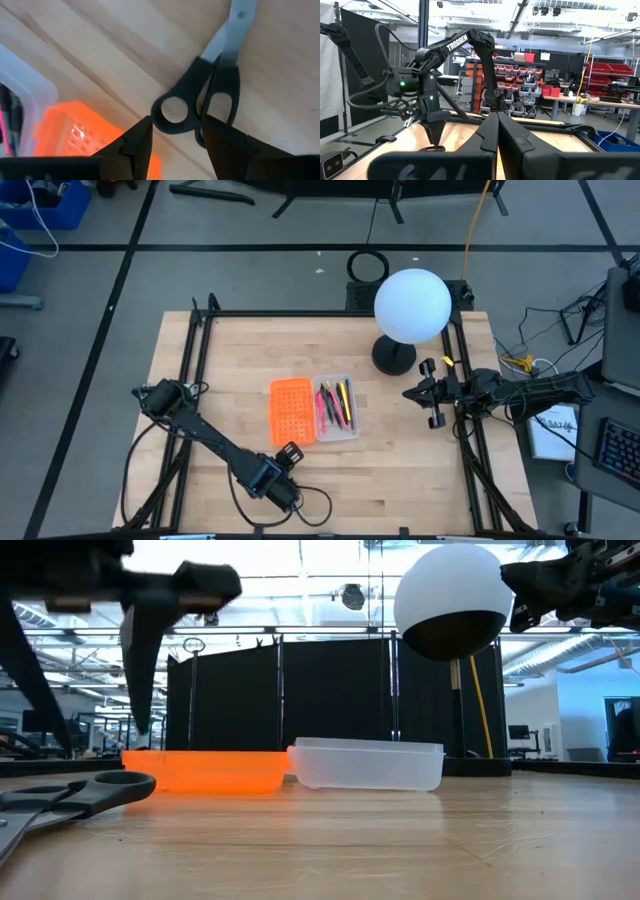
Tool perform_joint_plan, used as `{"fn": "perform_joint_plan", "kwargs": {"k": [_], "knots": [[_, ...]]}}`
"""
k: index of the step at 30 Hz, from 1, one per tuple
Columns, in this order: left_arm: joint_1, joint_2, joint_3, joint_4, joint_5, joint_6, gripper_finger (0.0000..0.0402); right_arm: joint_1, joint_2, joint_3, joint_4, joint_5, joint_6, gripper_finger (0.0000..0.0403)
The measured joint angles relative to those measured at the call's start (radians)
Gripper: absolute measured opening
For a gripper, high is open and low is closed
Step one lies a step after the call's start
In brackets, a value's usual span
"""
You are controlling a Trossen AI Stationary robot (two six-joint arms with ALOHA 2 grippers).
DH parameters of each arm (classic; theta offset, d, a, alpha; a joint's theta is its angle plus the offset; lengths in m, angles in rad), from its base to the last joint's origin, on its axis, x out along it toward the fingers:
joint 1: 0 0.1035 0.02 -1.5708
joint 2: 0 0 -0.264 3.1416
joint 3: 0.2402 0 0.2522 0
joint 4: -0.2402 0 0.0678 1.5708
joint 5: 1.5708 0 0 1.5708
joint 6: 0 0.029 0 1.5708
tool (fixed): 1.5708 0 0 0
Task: Pick & place school supplies into a supply box
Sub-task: Put the black scissors into the supply box
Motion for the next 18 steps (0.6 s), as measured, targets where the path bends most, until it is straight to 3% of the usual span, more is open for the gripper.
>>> {"fn": "perform_joint_plan", "kwargs": {"k": [8,18], "knots": [[0.0,0.0,-0.082,0.039,-0.007,-0.004,0.0174,0.0,0.0,0.0,0.0,0.0,0.0,0.0],[-0.004,0.0,-0.091,0.095,-0.019,0.027,0.0175,-0.001,0.0,0.0,0.0,0.0,-0.001,0.0]]}}
